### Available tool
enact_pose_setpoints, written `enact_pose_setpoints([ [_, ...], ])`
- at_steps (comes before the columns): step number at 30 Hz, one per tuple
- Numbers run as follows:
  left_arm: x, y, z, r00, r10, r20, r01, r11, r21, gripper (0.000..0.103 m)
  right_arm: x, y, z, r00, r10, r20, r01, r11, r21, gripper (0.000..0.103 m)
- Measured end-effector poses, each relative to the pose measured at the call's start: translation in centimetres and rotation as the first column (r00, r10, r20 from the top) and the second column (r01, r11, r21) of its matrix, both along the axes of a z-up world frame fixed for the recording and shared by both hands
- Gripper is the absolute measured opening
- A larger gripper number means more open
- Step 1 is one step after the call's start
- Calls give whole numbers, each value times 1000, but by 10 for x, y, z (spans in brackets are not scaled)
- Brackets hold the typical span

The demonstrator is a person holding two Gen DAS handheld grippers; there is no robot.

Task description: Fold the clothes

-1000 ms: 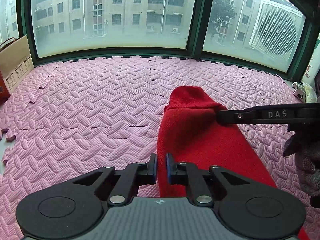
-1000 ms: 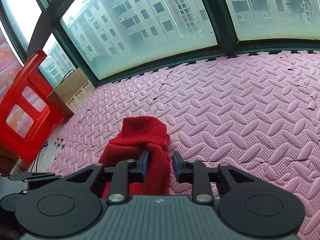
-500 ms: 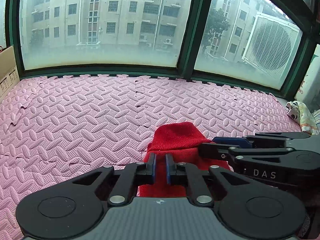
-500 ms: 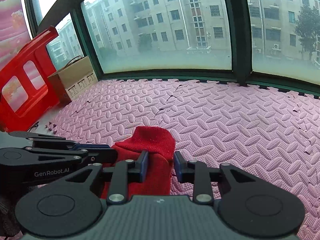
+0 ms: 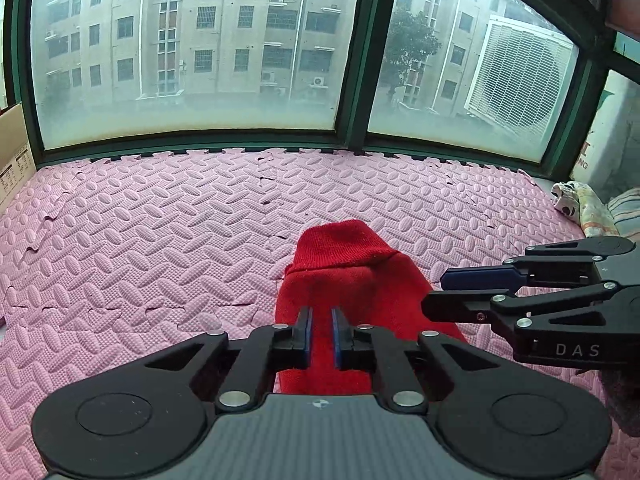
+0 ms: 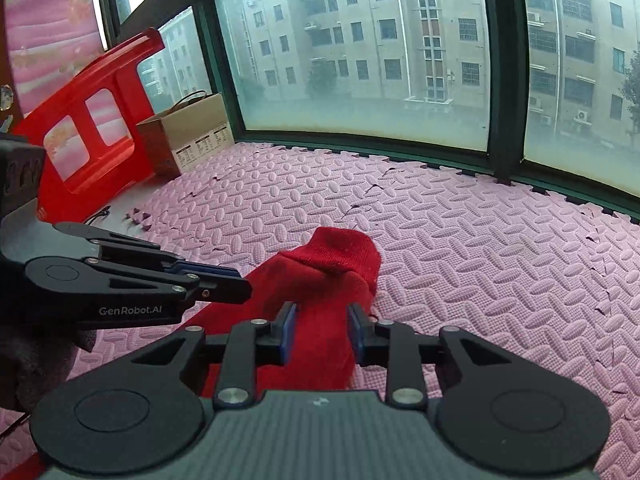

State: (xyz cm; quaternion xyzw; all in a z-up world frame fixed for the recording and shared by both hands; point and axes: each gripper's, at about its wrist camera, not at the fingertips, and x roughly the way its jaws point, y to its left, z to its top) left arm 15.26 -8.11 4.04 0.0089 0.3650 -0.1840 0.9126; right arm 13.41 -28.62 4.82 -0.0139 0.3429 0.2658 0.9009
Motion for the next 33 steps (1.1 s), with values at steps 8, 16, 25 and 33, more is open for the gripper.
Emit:
enact_pose_setpoints([
  [8,-16,5,-14,1000,-5,-23,6,1000,22,23,-24,9,-18,995,87,-55,-90,995,-49,27],
  [16,-32,11,-3,999,27,29,-28,999,42,87,27,-19,-2,995,-41,-88,53,989,135,51],
  [25,-61,21,2,1000,26,16,-27,999,42,103,75,-19,-40,977,-69,-200,103,981,164,53],
  [33,-120,15,22,978,-206,18,206,966,-156,103,80,-17,-43,973,-56,-224,99,978,186,32],
])
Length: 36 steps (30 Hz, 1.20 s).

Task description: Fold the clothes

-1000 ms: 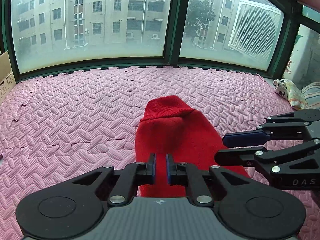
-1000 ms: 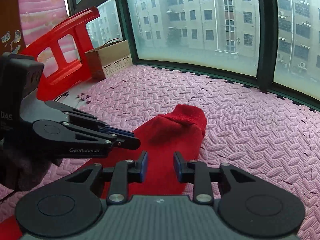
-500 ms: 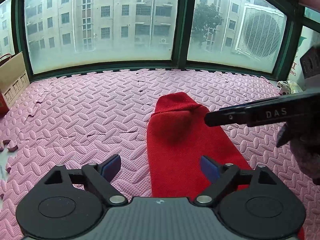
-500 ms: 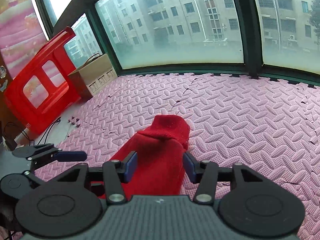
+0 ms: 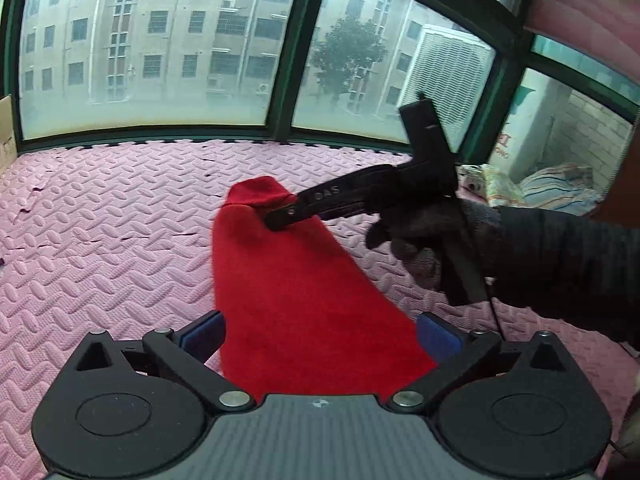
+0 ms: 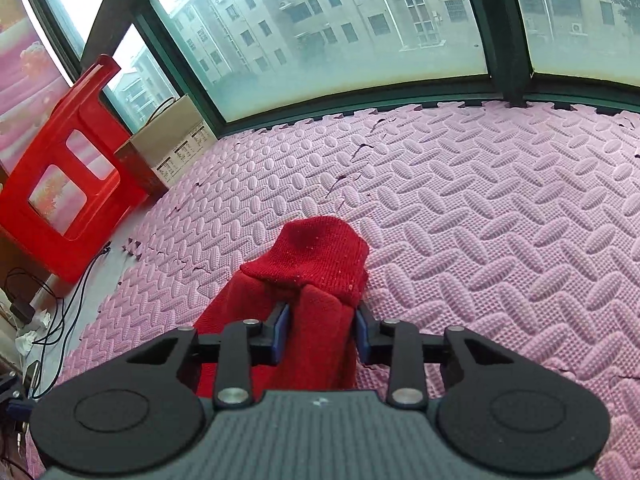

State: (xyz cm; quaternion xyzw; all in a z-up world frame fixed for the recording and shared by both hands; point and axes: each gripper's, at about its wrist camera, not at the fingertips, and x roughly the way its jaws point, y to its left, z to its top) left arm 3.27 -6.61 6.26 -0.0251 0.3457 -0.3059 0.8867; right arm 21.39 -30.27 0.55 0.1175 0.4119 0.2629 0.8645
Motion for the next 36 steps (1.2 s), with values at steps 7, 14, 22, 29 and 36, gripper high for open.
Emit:
enact_pose_setpoints([
  [7,-26,-39,-17,970,-221,-100,216,975,-57,102,1,0,-1,1000,-3,-3,3,1000,8,35],
  [14,-25,-57,-24,937,-305,-168,303,952,-41,103,1,-1,-2,1000,-2,1,2,1000,14,33],
  [22,-4,-89,-31,905,-373,-206,371,927,-49,103,2,-1,-2,1000,2,1,-2,1000,17,33],
  [29,-6,-81,-26,909,-364,-201,359,931,-61,103,0,-5,1,1000,-5,10,4,998,68,22],
  [36,-2,-21,-21,953,-212,-215,190,975,-118,103,-15,-6,29,997,16,80,-25,993,117,19],
])
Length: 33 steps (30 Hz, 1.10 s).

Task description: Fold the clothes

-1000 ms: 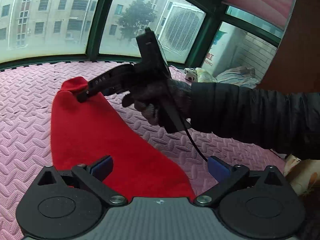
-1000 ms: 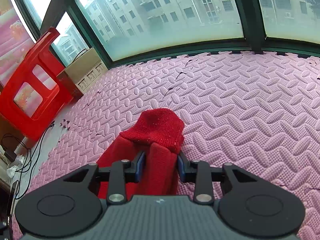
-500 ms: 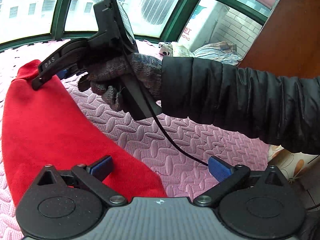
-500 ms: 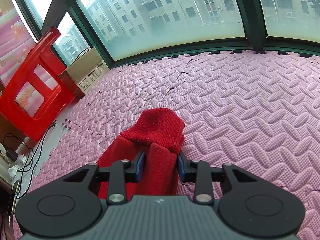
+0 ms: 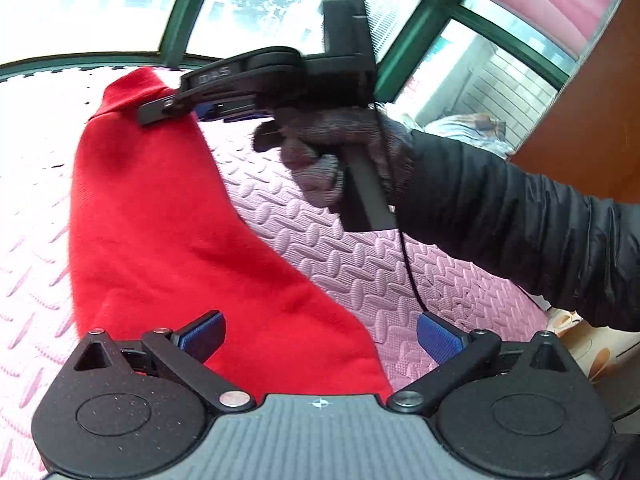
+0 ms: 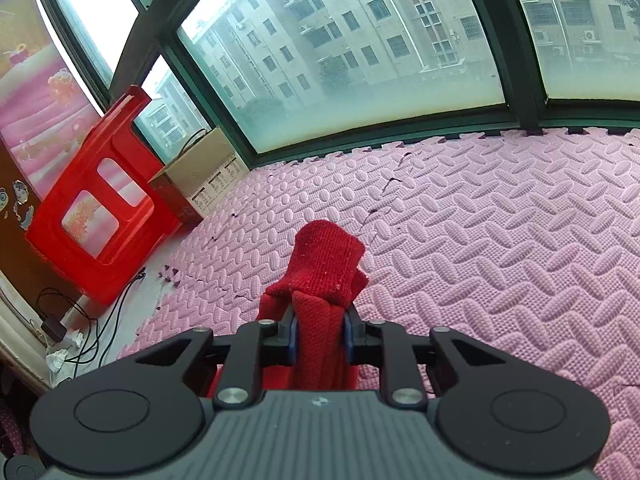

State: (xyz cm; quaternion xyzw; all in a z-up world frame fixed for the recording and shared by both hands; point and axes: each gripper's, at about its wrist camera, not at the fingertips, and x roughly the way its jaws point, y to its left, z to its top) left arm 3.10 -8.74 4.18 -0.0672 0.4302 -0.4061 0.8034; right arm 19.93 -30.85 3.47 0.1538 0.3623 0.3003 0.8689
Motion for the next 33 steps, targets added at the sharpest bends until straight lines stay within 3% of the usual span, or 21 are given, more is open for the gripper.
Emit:
enact_pose_setpoints([
  [8,11,31,-21,995,89,-46,-91,996,-26,103,-28,4,39,995,39,91,-43,998,43,18],
  [11,10,38,-17,993,106,-44,-108,993,-51,103,-43,7,56,989,68,130,-74,996,46,18],
  [16,7,35,-13,993,118,-28,-118,993,-29,103,-64,11,74,979,105,172,-115,992,49,18],
  [19,3,22,-3,996,88,8,-88,994,-64,103,-73,13,82,974,121,191,-131,990,43,18],
  [27,19,-40,7,994,-44,105,48,998,-34,102,-75,17,85,971,132,198,-136,991,9,18],
  [33,44,-60,-10,997,-37,68,38,999,-20,103,-62,17,72,976,127,179,-125,992,-22,18],
])
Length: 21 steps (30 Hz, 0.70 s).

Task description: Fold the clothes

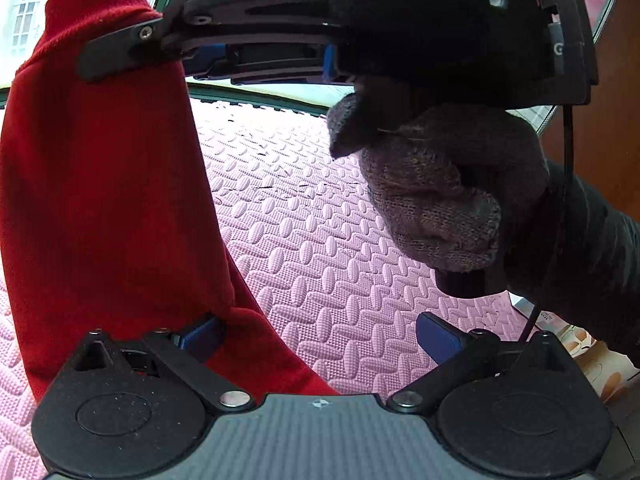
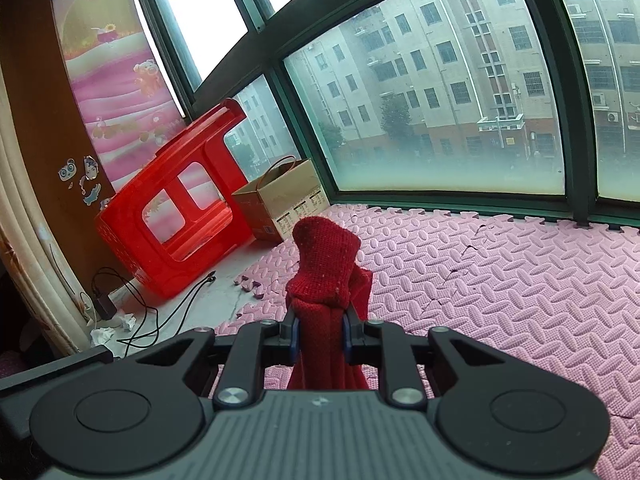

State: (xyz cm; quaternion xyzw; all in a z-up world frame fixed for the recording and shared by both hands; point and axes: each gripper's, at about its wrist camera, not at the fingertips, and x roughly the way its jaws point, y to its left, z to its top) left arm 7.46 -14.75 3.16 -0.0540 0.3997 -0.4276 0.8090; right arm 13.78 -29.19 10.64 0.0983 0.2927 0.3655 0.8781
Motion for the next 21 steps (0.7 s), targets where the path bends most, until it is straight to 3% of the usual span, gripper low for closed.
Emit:
enact_pose_setpoints([
  [9,-3,12,5,999,14,29,-13,1000,-26,103,29,-16,-32,996,-57,-61,56,998,-8,18],
  [18,12,-3,-5,1000,-16,9,17,1000,-26,103,60,-37,-71,977,-119,-177,124,992,16,18],
  [21,19,-12,-15,999,-27,-37,27,1000,-14,103,65,-40,-79,972,-122,-201,129,991,27,18],
])
